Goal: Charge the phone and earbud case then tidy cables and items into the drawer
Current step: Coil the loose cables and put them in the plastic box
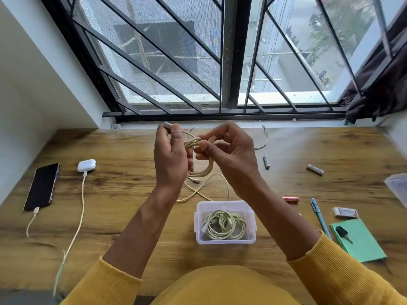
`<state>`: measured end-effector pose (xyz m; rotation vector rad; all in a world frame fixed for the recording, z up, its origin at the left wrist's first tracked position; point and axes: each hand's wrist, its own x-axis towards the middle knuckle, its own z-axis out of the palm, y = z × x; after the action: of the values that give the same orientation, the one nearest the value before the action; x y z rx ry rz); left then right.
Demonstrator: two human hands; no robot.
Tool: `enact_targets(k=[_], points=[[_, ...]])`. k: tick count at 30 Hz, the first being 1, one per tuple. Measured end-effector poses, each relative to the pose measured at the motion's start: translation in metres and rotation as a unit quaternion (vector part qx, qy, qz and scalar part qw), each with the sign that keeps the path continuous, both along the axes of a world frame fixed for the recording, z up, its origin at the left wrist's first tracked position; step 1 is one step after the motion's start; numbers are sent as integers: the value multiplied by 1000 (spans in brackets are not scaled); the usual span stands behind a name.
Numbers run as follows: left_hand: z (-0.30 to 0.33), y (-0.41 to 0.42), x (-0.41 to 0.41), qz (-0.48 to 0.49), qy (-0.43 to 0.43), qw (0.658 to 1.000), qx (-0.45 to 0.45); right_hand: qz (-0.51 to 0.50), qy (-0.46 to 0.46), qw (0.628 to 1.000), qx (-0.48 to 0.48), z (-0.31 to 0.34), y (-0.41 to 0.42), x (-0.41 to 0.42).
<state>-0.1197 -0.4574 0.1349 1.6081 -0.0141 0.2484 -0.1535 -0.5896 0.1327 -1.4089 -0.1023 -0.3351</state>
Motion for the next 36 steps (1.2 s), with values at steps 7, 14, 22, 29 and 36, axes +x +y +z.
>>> enact_targets(k=[7,14,22,29,36], points=[[9,-2,0,-27,-121,992,-17,77,63,992,81,3,-1,1],[12,1,-4,-55,-120,991,-29,28,86,996,15,2,-5,5],[14,10,-1,-155,27,975,-159,-14,66,998,3,-1,-10,10],[12,25,7,-215,-3,976,-45,11,23,1000,-7,1,-17,9],[18,31,10,-181,-58,960,207,-13,28,998,-56,0,-22,8]])
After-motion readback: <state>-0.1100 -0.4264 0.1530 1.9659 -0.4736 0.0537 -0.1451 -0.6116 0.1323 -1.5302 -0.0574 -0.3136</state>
